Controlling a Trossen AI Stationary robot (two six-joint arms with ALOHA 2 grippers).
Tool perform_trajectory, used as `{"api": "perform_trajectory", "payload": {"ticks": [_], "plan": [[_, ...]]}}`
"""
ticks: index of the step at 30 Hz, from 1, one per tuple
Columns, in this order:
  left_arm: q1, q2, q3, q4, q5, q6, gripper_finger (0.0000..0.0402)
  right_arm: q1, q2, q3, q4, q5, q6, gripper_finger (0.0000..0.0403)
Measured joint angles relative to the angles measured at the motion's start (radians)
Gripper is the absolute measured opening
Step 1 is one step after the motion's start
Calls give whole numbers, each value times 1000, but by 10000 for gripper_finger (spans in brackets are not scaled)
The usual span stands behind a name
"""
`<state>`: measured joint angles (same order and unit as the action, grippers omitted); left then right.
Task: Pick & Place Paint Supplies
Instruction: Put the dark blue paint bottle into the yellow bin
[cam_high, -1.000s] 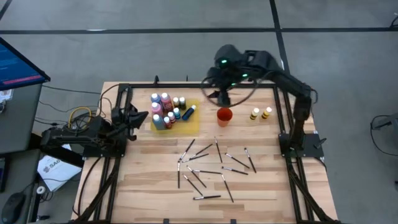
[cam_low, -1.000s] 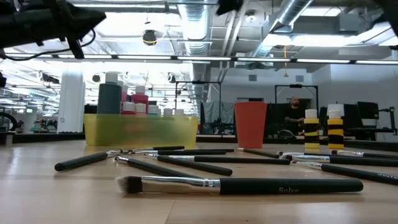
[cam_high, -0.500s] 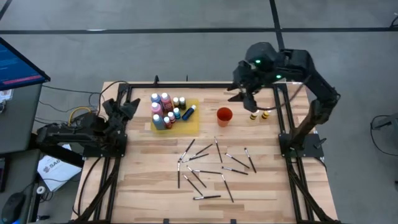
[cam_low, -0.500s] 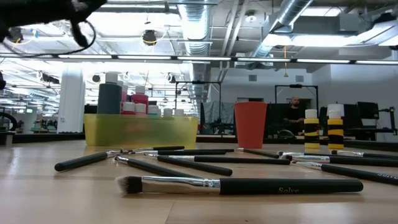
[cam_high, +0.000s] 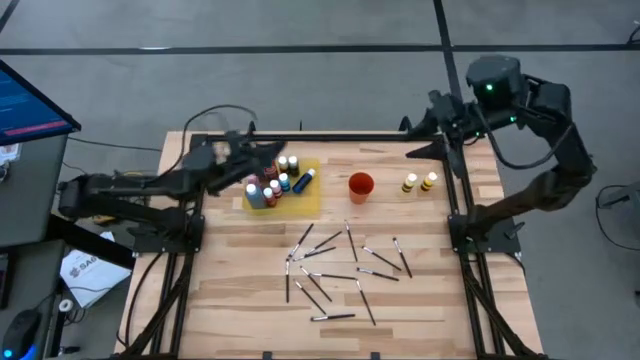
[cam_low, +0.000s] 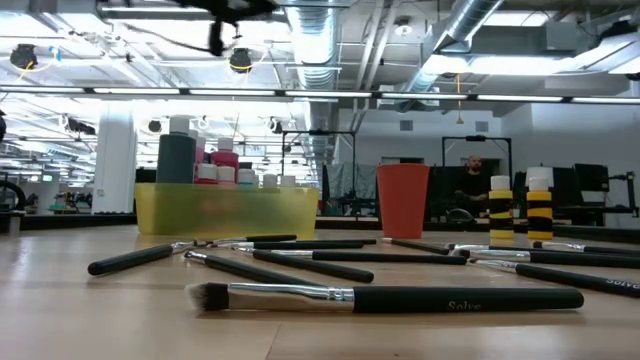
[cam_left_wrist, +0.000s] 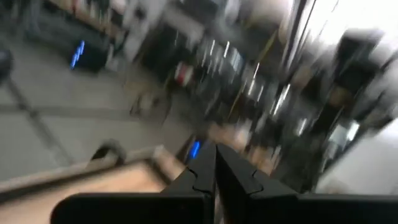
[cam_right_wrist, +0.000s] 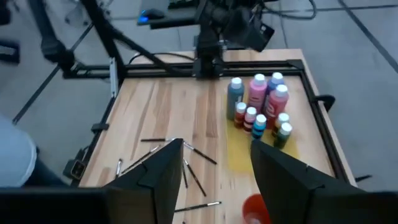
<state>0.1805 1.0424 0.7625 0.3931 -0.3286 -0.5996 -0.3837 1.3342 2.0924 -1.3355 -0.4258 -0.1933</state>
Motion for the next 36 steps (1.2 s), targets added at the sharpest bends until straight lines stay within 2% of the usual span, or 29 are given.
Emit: {"api": "perform_trajectory", "payload": {"ticks": [5,9,13,18,23,28,36], "plan": [[48,184,209,-229,167,81,25,-13,-110,-187,101,0,61,182],[75,277,340,-469,180,133,66,-13,-177,-319,174,0,94,184],[108,368,394,-667,180,156,115,-13,-226,-422,238,1,125,187],[137,479,395,-735,181,158,164,-13,-262,-498,298,1,142,186],[146,571,395,-755,181,176,188,-13,-269,-510,306,2,148,183],[147,624,395,-814,179,182,196,-13,-268,-510,326,4,168,184],[150,669,397,-839,170,310,189,-13,-267,-510,330,7,169,180]]}}
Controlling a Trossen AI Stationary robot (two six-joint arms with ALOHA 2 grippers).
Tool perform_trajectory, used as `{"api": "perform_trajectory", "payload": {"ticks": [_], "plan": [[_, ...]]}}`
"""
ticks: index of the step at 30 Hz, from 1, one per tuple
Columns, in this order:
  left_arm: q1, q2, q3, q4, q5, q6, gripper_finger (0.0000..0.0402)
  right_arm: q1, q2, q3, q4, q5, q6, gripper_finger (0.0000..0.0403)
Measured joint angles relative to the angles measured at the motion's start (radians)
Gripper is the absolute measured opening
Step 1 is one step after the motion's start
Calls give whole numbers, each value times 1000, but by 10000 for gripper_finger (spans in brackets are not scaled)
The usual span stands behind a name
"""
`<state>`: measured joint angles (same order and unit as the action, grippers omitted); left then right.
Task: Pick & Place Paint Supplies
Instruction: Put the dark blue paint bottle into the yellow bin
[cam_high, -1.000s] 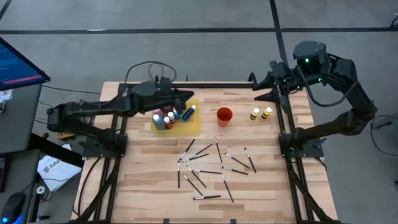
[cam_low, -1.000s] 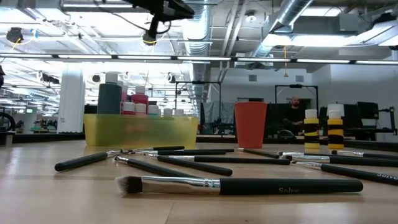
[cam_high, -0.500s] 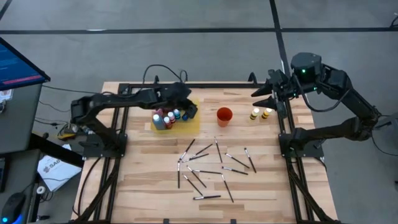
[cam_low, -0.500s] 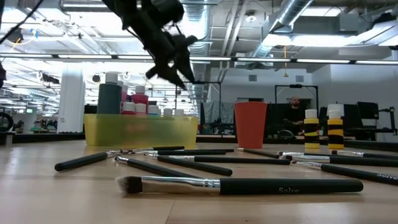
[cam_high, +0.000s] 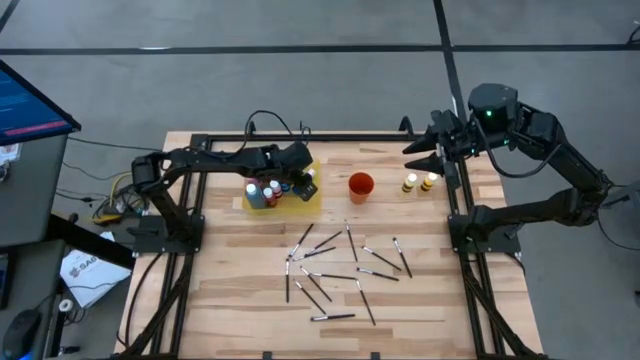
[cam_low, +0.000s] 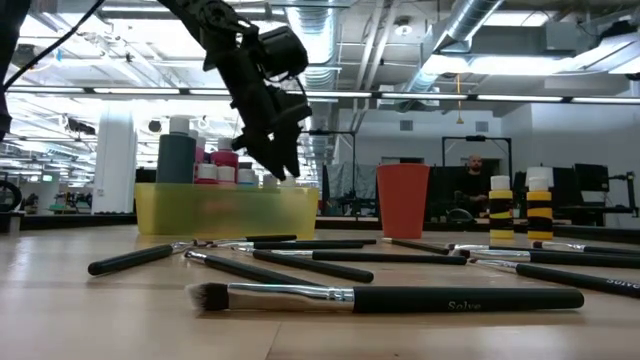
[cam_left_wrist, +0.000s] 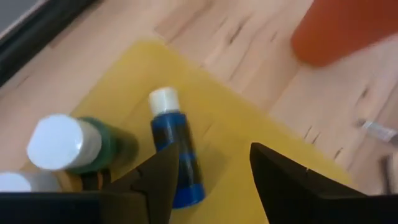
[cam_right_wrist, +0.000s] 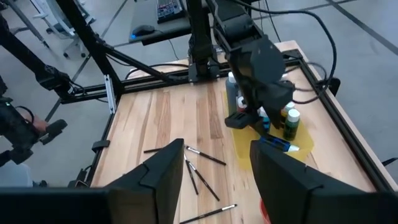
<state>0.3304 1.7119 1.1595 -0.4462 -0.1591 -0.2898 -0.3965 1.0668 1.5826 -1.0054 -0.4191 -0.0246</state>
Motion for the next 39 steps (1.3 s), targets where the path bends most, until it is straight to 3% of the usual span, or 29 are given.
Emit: {"api": "perform_trajectory", "payload": {"ticks": [5,15,18,23,39], "plan": [[0,28,21,-30,8,99,184,-3,1,0,20,1,21,178],[18,143,135,-69,25,133,200,-25,1,0,23,1,45,179],[6,172,169,-118,-13,135,204,-25,1,0,24,2,45,180],[3,176,170,-160,-55,131,203,-26,1,0,27,2,43,182],[9,224,170,-212,-32,120,204,-39,2,0,27,2,44,180]]}}
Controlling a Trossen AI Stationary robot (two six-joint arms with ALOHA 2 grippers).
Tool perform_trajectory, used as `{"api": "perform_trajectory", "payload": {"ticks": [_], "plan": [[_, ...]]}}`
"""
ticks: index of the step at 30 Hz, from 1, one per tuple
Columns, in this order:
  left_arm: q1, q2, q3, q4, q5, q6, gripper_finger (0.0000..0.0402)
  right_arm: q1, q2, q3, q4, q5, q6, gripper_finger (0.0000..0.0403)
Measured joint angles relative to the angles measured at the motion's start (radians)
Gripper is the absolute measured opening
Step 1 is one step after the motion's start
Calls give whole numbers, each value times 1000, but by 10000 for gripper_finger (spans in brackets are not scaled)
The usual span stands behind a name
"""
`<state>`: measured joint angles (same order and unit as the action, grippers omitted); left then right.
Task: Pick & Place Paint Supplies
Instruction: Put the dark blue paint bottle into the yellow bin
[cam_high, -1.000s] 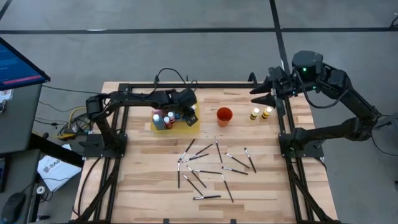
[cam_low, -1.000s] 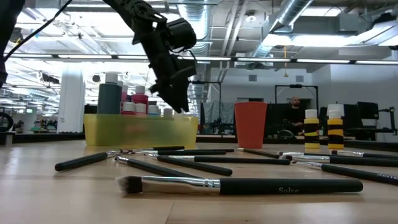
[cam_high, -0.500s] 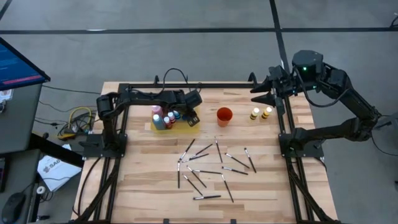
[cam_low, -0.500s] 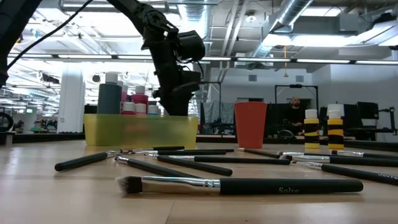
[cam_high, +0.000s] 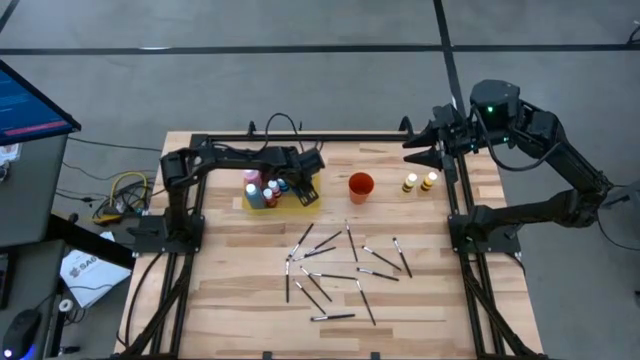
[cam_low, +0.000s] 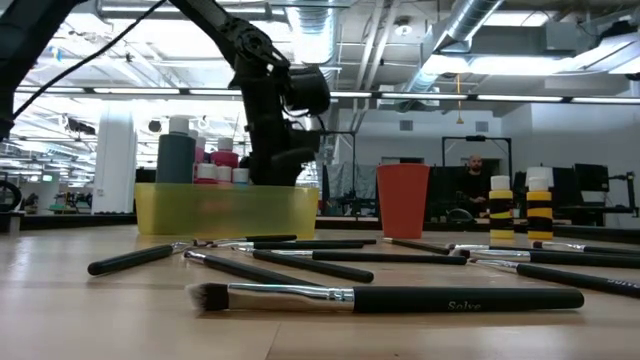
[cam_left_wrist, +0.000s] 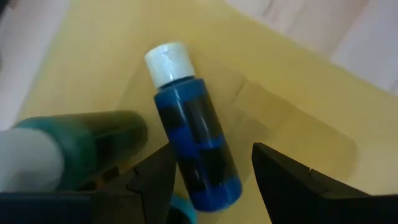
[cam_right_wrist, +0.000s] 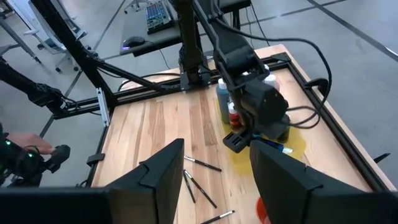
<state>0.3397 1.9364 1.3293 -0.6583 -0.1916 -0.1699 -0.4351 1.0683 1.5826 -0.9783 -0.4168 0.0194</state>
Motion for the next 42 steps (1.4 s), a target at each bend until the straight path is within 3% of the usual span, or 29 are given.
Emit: {"api": "perform_trajectory", "payload": {"ticks": [8,18,23,30,33,37,42], "plan": [[-6,29,0,2,-1,-29,188,0,0,0,0,0,0,178],[-2,27,0,-3,9,-100,68,1,0,0,0,0,-6,176],[-2,13,-1,-14,59,-128,50,1,0,0,0,0,-26,174],[3,-110,-3,0,58,-137,50,1,0,0,48,3,-29,175],[1,-186,-2,22,61,-145,50,1,17,2,67,60,-13,178],[-9,-302,-2,77,47,-152,50,0,81,1,80,150,5,190],[-20,-461,-1,180,5,-136,50,-11,202,1,126,156,-7,222]]}}
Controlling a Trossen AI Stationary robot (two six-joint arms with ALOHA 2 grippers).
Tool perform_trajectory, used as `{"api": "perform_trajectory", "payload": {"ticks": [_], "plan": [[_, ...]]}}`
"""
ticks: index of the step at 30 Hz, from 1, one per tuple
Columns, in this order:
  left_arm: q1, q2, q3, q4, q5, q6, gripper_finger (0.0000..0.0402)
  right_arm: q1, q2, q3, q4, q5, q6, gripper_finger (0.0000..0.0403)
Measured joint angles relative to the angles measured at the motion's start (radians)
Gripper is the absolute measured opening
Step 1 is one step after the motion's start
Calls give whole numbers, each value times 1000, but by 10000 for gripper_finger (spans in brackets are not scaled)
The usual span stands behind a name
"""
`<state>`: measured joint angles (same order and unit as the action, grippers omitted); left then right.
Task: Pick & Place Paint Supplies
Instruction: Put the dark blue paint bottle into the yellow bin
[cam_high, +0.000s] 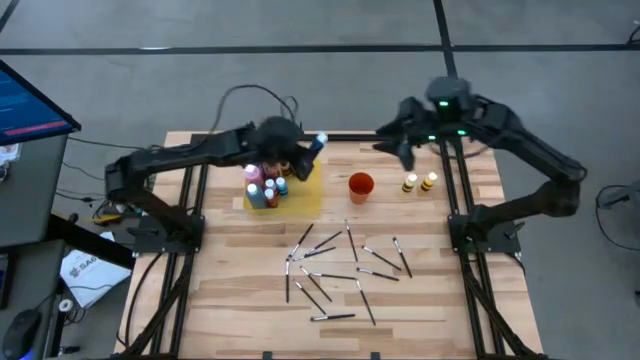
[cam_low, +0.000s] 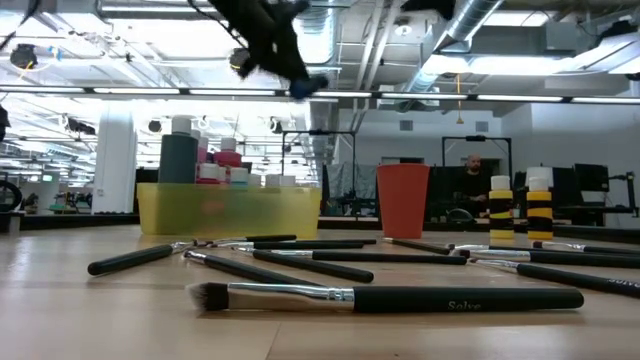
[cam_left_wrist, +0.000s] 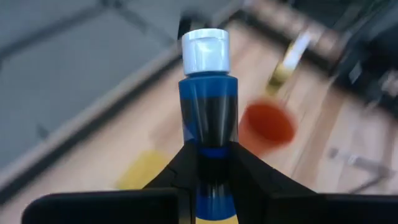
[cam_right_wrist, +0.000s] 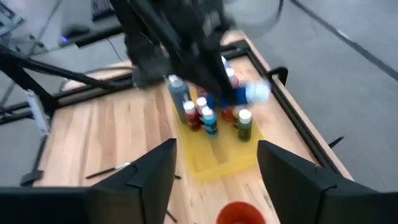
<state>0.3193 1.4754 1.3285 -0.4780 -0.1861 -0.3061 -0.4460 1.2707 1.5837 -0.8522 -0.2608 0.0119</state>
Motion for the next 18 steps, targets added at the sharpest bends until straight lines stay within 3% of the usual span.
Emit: {"api": "perform_trajectory", "payload": {"ticks": [5,8,18], "plan": [[-12,-108,1,80,1,81,50,-18,137,-1,117,-10,-19,260],[-29,-135,1,105,1,123,50,-23,199,-1,248,-80,-10,273],[-87,-136,-54,207,28,175,51,-21,300,88,358,-190,-26,277]]}}
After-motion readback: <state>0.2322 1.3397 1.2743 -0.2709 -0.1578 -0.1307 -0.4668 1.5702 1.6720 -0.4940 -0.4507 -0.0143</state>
